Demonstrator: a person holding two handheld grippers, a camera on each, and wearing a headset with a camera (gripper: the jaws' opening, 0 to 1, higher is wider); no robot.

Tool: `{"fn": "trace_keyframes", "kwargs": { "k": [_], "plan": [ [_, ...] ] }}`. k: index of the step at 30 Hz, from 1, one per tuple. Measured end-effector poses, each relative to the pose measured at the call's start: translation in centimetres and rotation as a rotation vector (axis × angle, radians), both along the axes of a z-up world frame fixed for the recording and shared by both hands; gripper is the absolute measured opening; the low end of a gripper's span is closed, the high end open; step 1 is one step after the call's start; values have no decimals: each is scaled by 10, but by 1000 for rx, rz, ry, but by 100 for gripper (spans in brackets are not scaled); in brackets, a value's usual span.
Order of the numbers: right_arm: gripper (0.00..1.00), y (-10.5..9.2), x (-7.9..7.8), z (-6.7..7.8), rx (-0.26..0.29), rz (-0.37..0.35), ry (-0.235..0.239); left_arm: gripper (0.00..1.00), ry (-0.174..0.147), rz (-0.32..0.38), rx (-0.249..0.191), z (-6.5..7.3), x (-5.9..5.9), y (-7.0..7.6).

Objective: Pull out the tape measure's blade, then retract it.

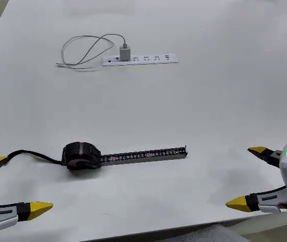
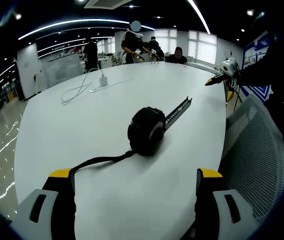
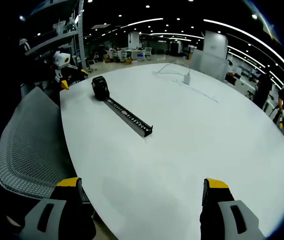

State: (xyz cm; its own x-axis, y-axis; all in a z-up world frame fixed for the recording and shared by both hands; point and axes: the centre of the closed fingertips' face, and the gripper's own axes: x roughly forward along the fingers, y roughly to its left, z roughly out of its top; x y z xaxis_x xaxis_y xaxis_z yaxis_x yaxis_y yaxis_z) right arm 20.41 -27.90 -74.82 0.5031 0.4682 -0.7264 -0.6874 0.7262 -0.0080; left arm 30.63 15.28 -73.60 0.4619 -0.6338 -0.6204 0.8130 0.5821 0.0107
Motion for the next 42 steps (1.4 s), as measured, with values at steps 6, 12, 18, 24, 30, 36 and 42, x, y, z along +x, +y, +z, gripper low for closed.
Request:
{"fn": "trace_keyframes", "kwargs": {
  "k": [6, 12, 18, 24, 30, 36, 42],
  "plan": [
    [99, 0, -1, 0, -3, 8, 6, 99, 7, 3, 10, -2, 0, 2],
    [99, 1, -3, -1, -15, 27, 21, 99, 29, -5, 16, -3, -4, 2],
    [99, 0, 4, 6, -16, 32, 21, 99, 47, -11, -13, 3, -5, -9],
    [99, 0, 6, 10, -32, 58, 60, 99, 68, 42, -36, 10, -1, -19],
    [99, 5, 13, 19, -40, 89, 61, 99, 46, 36, -12, 11, 3, -30],
    [99, 10, 21, 24, -53, 119, 63, 99, 34, 23, 67, 7, 6, -29],
    [99, 18, 25, 32, -53, 150, 66, 99, 15, -15, 88, 11, 2, -39]
  ]
}}
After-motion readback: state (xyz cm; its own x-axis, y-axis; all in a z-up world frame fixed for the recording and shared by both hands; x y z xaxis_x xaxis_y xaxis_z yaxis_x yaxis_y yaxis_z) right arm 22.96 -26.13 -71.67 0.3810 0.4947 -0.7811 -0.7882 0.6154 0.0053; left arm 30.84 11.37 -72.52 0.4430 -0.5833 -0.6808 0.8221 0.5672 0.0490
